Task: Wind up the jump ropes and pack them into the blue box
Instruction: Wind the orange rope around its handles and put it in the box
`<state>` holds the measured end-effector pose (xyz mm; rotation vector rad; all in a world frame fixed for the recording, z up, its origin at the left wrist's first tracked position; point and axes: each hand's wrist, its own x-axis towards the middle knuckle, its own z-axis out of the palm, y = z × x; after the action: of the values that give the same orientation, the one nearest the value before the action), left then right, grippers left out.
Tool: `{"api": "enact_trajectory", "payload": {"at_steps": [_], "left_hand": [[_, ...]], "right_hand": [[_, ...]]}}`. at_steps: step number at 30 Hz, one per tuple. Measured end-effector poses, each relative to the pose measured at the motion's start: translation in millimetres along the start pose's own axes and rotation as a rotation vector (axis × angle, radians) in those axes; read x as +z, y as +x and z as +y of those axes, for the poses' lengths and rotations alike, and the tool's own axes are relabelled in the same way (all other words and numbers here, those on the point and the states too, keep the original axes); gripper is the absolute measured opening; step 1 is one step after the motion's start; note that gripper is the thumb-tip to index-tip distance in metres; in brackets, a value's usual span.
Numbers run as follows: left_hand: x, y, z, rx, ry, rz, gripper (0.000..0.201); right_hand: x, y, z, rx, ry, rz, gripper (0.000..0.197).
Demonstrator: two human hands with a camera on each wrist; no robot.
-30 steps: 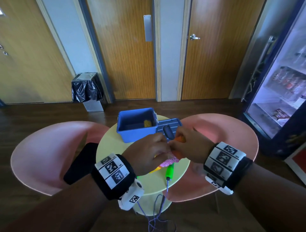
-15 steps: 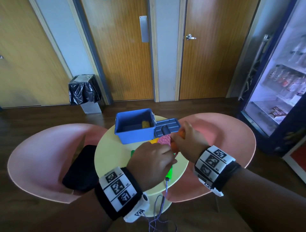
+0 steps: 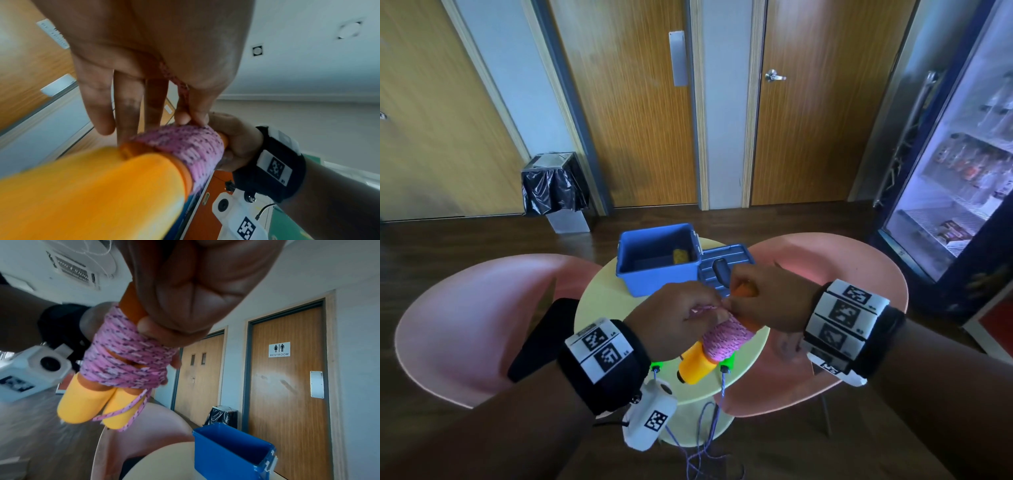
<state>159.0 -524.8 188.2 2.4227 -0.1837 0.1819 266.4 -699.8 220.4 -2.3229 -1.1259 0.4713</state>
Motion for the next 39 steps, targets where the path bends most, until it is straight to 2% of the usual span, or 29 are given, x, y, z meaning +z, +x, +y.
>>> {"api": "enact_trajectory", "payload": {"at_steps": [3, 7, 10, 12, 14, 17, 19, 20, 22, 24, 26, 31, 34, 36, 39], "left_hand": [[8.4, -0.9, 3.0, -0.089, -0.168, 0.027, 0.036], [11.7, 2.4, 3.4, -0.142, -0.253, 0.228, 0.043], [19.0, 6.0, 2.1, -0.224, -0.308, 0.368, 0.043], [25.4, 8.2, 5.6, -0.262, -0.314, 0.433, 0.042], [29.7, 10.0, 6.8, -0.283, -0.323, 0.474, 0.050], [29.5, 10.4, 5.3, -0.294, -0.355, 0.464, 0.052], [28.1, 10.9, 6.1, -0.308, -0.459, 0.455, 0.039], [26.9, 11.0, 6.9, -0.314, -0.529, 0.447, 0.034], [22.3, 10.2, 10.1, -0.301, -0.639, 0.405, 0.032], [16.8, 8.2, 10.4, -0.253, -0.689, 0.367, 0.035], [11.6, 6.5, 10.0, -0.206, -0.702, 0.334, 0.029], [5.0, 5.1, 9.2, -0.109, -0.752, 0.229, 0.026], [1.0, 5.7, 11.9, -0.072, -0.726, 0.197, 0.028], [-1.6, 5.4, 14.1, -0.013, -0.618, 0.196, 0.033], [-4.9, 4.7, 18.2, 0.079, -0.372, 0.248, 0.041]], "right_hand": [[-1.5, 1.8, 1.6, -0.022, 0.069, 0.030, 0.027], [11.8, -1.6, 6.8, 0.086, 0.584, 0.160, 0.042], [38.5, -4.2, 7.3, 0.112, 0.782, 0.141, 0.057], [60.1, -5.6, 2.6, 0.120, 0.936, 0.138, 0.042], [70.8, -8.5, -2.2, 0.174, 1.035, 0.248, 0.023], [65.3, -13.1, -4.1, 0.215, 1.091, 0.355, 0.016], [55.5, -14.1, -5.2, 0.204, 1.135, 0.353, 0.015], [51.0, -14.4, -4.7, 0.189, 1.171, 0.348, 0.022], [43.3, -16.0, -3.6, 0.187, 1.234, 0.322, 0.036], [36.9, -20.1, -2.3, 0.191, 1.292, 0.303, 0.033], [32.9, -25.1, -0.6, 0.177, 1.343, 0.270, 0.030], [30.1, -27.4, -0.6, 0.163, 1.487, 0.106, 0.057], [27.7, -28.8, -0.8, 0.141, 1.546, 0.009, 0.058], [25.2, -30.2, -2.6, 0.148, 1.543, -0.007, 0.056], [18.9, -26.0, -4.1, 0.204, 1.440, 0.097, 0.052]]}}
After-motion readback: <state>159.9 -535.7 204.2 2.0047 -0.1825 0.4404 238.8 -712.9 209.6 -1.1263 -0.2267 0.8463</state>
